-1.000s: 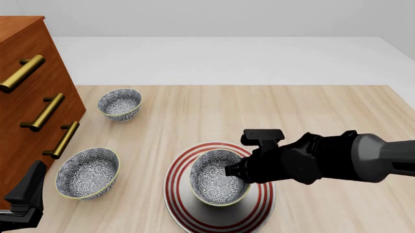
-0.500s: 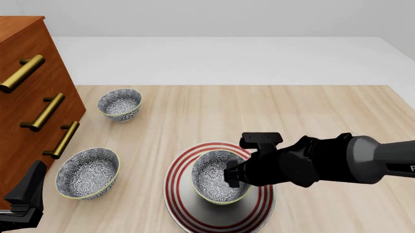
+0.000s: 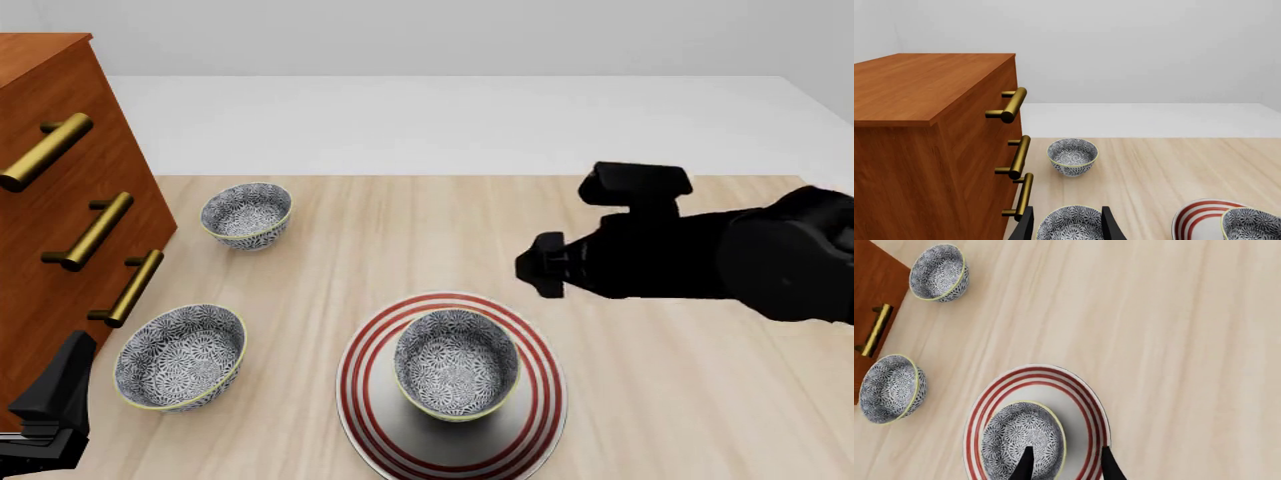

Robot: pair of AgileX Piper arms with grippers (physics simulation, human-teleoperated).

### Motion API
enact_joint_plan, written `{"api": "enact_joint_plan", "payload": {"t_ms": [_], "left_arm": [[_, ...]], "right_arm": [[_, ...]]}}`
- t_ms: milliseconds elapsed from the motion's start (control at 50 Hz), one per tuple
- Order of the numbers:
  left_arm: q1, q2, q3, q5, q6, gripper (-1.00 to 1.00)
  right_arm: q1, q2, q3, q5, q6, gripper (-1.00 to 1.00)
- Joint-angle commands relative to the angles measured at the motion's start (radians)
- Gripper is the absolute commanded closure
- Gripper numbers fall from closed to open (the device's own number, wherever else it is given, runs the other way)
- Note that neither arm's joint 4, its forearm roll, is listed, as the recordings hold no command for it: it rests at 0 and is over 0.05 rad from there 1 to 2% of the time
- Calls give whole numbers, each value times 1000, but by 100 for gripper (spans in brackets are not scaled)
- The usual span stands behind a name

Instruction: Pick up the bowl and put it in the middle on the plate.

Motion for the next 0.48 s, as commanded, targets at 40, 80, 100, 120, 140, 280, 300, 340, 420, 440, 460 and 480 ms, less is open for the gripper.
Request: {"api": "enact_joint_plan", "payload": {"t_ms": [40, 80, 100, 120, 140, 280, 300, 340, 420, 440, 460, 480], "left_arm": [[0, 0, 0, 0, 0, -100], [0, 0, 0, 0, 0, -100], [0, 0, 0, 0, 0, -100], [0, 0, 0, 0, 0, -100], [0, 0, 0, 0, 0, -100], [0, 0, 0, 0, 0, -100], [0, 0, 0, 0, 0, -100], [0, 0, 0, 0, 0, -100], [0, 0, 0, 0, 0, -100], [0, 0, 0, 0, 0, -100], [0, 0, 0, 0, 0, -100], [0, 0, 0, 0, 0, -100]], "right_arm": [[-119, -323, -83, 182, -129, -100], [-132, -378, -85, 203, -155, -100], [-144, -415, -86, 215, -161, -100], [-141, -425, -87, 219, -161, -100], [-147, -472, -90, 237, -184, -100], [-189, -683, -47, 287, -252, -100], [-186, -719, -29, 290, -262, -100], [-199, -779, -1, 296, -261, -100], [-204, -875, 44, 310, -300, -100], [-211, -911, 64, 316, -332, -100], [-216, -933, 78, 319, -330, -100], [-221, -947, 99, 322, -324, -100]]}}
